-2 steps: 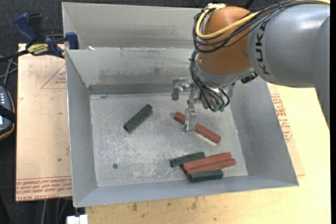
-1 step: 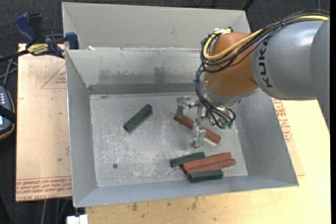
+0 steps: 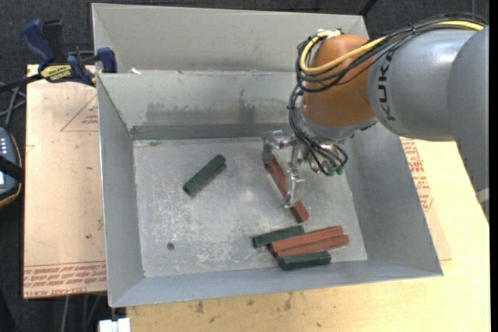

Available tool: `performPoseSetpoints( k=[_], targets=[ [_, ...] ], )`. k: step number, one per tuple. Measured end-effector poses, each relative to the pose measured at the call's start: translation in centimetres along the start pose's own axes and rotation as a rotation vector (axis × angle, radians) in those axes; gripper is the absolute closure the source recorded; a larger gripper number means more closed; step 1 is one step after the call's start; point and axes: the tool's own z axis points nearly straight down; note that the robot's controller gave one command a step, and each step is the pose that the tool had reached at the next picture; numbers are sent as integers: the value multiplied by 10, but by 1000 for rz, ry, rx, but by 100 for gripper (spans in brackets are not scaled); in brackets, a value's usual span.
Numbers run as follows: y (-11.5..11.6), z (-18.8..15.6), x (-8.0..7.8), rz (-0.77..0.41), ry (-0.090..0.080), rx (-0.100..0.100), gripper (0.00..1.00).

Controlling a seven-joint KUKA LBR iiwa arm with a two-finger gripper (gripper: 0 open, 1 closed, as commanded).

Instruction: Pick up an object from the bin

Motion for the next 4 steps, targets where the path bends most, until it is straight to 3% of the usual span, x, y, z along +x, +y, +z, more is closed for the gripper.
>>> performPoseSetpoints(
  k=[1, 2, 3, 4],
  targets=[
    [-11, 4, -20, -40, -11, 2, 0],
    [-25, -10, 1, -4, -2, -1, 0],
    [-33, 13, -6, 136, -5, 1, 100],
    [-33, 13, -6, 137, -5, 0, 100]
  ],
)
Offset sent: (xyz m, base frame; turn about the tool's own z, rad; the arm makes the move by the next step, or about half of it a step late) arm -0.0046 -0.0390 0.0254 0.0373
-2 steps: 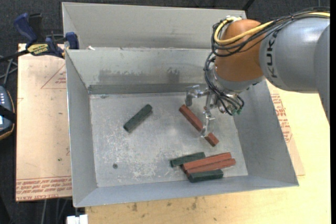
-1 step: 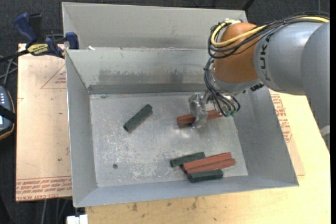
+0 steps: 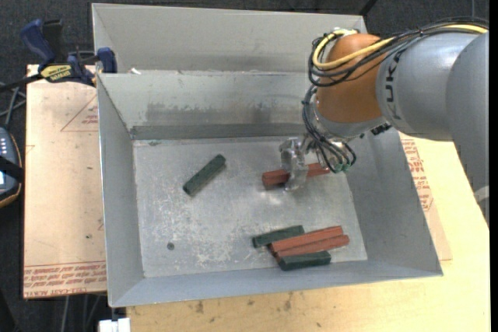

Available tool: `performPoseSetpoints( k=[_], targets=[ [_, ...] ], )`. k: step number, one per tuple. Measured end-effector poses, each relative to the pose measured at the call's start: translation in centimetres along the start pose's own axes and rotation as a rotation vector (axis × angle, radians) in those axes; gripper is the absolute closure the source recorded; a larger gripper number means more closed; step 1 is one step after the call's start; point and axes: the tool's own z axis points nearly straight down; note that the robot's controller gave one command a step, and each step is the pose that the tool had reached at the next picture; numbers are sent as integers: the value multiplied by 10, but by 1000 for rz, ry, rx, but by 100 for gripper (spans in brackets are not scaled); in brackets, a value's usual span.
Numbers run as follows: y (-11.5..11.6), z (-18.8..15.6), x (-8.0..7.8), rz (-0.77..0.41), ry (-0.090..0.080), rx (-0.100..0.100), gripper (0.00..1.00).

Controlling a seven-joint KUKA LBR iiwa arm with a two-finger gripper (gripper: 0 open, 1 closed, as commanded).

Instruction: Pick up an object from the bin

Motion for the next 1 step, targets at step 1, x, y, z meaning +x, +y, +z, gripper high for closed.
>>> performPoseSetpoints(
  k=[1],
  targets=[
    [7, -120, 12, -90, -1, 1, 100]
  ],
)
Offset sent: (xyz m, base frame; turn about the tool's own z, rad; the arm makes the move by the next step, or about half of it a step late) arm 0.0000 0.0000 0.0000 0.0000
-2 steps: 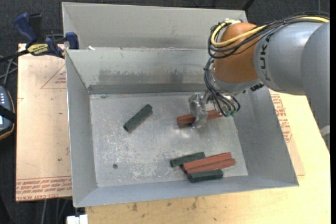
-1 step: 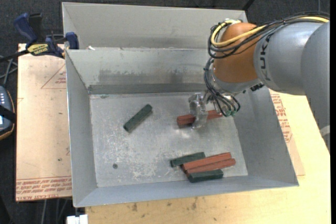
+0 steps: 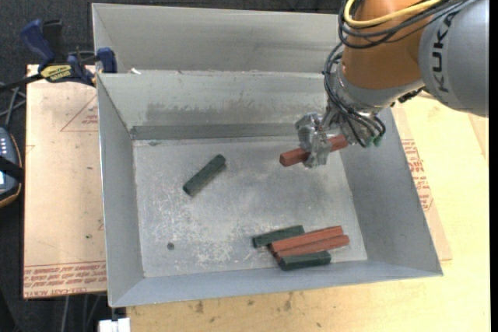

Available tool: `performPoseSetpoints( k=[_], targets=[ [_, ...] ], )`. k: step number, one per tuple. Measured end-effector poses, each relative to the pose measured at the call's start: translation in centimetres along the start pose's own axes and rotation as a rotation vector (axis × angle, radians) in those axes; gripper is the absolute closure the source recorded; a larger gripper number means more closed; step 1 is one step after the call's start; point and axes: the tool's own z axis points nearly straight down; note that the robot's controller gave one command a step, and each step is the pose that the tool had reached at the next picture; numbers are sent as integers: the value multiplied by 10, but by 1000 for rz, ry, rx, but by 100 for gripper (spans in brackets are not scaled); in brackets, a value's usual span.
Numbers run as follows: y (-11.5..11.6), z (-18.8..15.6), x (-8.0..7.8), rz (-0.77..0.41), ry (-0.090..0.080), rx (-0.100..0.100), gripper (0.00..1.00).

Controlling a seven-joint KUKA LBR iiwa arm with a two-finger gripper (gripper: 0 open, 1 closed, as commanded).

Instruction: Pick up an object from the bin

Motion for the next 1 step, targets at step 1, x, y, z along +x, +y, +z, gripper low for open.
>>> performPoseSetpoints(
  k=[1],
  targets=[
    [0, 0, 0, 0, 0, 0, 100]
  ],
)
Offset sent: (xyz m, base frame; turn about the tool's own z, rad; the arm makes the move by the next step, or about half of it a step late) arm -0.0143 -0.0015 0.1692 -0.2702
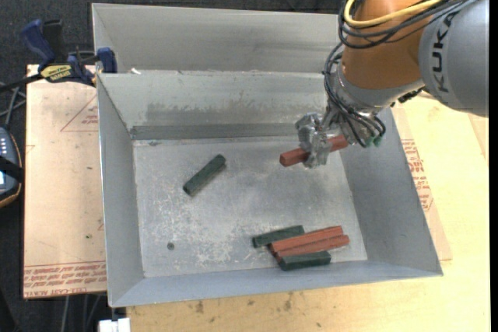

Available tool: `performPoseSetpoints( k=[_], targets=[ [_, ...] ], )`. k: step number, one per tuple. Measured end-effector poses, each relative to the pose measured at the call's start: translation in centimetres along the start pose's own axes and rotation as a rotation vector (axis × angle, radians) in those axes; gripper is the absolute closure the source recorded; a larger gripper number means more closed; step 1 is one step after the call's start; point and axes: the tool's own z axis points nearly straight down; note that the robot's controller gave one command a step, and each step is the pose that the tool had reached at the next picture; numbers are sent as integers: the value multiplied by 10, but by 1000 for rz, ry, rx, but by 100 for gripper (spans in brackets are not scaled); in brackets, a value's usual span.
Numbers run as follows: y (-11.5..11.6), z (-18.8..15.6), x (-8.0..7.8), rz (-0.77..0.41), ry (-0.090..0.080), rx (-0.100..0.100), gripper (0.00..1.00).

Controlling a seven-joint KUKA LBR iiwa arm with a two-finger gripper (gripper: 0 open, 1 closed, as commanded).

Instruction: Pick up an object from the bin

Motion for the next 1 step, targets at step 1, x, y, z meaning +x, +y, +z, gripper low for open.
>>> performPoseSetpoints(
  k=[1],
  targets=[
    [1, -37, 4, -64, 6, -1, 100]
  ],
)
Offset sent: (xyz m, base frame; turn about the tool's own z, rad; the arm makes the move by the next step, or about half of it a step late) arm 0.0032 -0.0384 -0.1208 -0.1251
